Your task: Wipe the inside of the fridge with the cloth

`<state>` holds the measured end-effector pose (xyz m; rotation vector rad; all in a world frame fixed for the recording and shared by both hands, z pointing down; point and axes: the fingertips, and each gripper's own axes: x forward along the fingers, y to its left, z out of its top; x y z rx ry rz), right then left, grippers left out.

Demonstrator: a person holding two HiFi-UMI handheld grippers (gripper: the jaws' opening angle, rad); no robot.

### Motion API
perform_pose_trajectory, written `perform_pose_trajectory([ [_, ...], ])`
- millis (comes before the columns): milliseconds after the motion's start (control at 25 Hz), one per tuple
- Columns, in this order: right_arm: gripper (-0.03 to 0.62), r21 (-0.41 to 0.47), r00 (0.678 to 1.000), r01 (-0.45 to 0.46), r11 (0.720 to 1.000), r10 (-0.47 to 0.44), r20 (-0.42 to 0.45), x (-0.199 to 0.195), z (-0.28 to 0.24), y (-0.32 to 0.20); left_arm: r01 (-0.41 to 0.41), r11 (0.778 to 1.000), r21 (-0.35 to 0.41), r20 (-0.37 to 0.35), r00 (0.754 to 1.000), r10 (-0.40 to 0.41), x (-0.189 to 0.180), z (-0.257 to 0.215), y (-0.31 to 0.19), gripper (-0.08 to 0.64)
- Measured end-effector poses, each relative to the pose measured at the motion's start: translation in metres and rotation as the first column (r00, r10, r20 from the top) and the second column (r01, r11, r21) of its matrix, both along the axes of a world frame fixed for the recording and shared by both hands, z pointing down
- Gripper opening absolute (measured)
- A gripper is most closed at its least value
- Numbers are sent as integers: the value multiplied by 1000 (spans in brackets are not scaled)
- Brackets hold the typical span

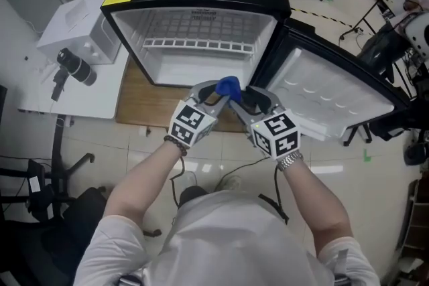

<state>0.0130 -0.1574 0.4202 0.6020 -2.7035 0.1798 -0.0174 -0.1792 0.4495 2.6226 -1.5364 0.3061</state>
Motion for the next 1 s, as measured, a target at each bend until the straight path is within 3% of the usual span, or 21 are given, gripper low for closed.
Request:
perform_pose_trajectory([
  [160,227,8,999,-23,1000,23,42,4,-17,-3,-145,989,6,-37,989,145,8,-24,11,110],
  [320,227,26,999,-16,1000,15,44,0,-28,-1,-277,961,-3,-46,960,277,3,-34,22,115],
  [520,227,-13,998,34,999,-33,61,-16,-31,16,-421,907,-15,-27,907,420,1,-39,36,115],
  [720,227,-69,991,93,993,-85,100,-33,-34,35,-548,835,-47,-18,837,548,1,-39,55,115],
  [840,206,-109,989,99,989,-86,118,-40,-32,43,-597,800,-63,36,799,600,7,-36,64,114],
  [1000,164,-96,995,27,995,-18,97,-37,-27,44,-603,796,-58,104,789,605,7,-27,61,117],
])
